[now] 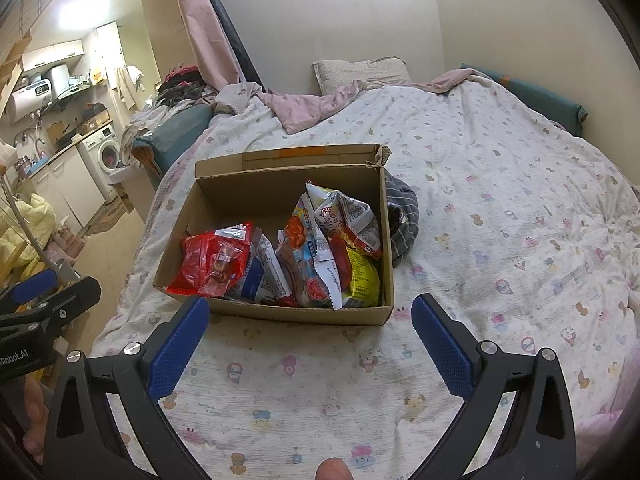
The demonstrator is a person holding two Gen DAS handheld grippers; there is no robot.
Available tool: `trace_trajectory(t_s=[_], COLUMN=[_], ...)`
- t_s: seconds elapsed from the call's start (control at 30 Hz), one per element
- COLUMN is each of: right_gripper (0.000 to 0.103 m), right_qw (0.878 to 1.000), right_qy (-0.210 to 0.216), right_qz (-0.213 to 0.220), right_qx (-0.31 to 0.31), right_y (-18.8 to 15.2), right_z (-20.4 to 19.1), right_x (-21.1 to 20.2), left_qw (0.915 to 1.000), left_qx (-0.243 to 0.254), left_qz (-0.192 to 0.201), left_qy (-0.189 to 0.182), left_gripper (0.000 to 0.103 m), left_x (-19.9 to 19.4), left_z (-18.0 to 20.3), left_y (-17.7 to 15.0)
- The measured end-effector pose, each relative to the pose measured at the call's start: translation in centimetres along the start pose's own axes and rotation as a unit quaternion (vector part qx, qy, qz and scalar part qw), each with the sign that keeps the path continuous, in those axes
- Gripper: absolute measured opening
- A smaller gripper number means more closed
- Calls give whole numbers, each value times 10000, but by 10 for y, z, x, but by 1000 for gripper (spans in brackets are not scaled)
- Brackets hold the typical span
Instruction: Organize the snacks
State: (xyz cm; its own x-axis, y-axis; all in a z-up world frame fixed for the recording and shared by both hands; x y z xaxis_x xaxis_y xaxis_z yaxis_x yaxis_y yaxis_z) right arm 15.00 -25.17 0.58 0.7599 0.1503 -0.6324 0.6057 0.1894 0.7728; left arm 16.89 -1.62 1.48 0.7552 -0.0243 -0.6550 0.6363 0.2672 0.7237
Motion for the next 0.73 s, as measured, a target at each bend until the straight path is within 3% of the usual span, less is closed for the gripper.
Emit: trace_trajectory(t_s=[0.73], right_gripper=[103], right_qw=[10000], right_qy=[-7], right_qz=[-6], right_qx=[1], right_y=[0], right_z=[1], right_x=[1], left_qw=[10000], left_qx=[-10], left_qz=[-53], left_qy=[68], left_gripper=[103], left_x=[1], left_z=[-6], left_y=[-1])
Point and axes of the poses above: each gripper's, at about its wrist camera, not at the fingertips, and x roughly the way its jaws point, z to its right, y to its top, the point moved 6 cm from there along x, roughly the way its jaws point, and after that the axes turned 14 degrees about -x, right-handed, at the moved point
